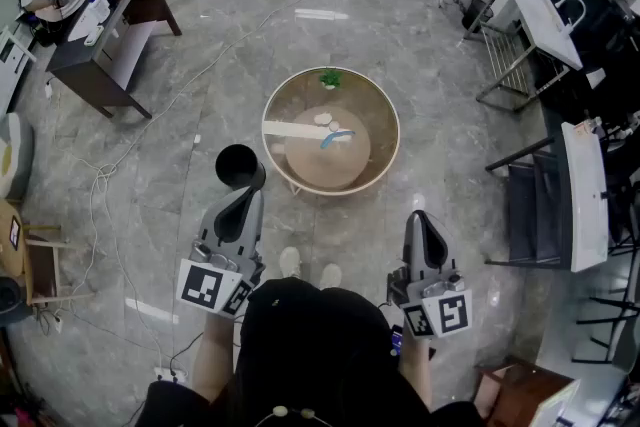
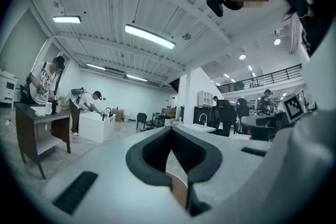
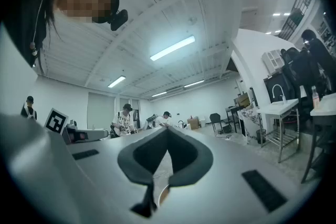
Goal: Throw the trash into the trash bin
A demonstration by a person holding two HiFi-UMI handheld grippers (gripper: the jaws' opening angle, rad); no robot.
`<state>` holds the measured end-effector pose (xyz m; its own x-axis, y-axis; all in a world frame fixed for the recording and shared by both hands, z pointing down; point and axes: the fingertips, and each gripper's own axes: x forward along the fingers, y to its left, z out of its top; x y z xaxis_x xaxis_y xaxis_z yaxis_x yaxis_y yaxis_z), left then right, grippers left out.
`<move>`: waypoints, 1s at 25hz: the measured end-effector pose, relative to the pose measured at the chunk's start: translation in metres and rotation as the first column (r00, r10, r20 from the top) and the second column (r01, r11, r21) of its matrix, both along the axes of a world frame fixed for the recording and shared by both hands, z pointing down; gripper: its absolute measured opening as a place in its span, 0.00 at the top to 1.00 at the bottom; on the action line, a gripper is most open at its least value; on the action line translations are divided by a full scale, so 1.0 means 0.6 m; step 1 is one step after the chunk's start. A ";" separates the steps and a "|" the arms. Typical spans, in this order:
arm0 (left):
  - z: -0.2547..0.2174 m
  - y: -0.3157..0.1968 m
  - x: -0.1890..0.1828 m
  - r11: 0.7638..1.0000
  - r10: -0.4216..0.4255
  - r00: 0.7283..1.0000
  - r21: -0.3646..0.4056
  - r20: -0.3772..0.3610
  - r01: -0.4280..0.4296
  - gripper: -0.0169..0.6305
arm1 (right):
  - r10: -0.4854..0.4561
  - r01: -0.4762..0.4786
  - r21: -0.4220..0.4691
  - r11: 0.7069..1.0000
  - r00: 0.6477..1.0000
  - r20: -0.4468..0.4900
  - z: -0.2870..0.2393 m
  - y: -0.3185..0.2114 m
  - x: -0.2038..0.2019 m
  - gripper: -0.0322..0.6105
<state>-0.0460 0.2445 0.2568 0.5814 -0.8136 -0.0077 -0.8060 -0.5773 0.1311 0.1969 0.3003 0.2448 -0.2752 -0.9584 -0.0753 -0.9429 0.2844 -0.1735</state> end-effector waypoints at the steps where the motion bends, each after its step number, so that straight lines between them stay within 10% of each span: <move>1: 0.000 -0.002 0.000 1.000 0.000 1.000 -0.001 0.000 0.000 0.97 | 0.001 -0.001 0.000 1.000 1.000 0.000 0.000 -0.002 0.000 0.95; 17: 0.005 -0.021 -0.026 1.000 0.020 1.000 -0.012 -0.008 -0.020 0.97 | -0.045 0.045 -0.045 0.998 0.999 0.019 0.022 -0.024 -0.031 0.95; 25: 0.082 -0.023 -0.084 0.989 0.088 0.996 -0.117 -0.008 -0.089 0.97 | -0.153 0.081 -0.269 0.960 0.953 -0.260 0.149 -0.060 -0.105 0.75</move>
<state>-0.0963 0.2305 0.3062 0.6514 -0.7542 0.0832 -0.7519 -0.6269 0.2040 0.1337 0.2645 0.3344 -0.3615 -0.8955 0.2596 -0.9265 0.3763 0.0076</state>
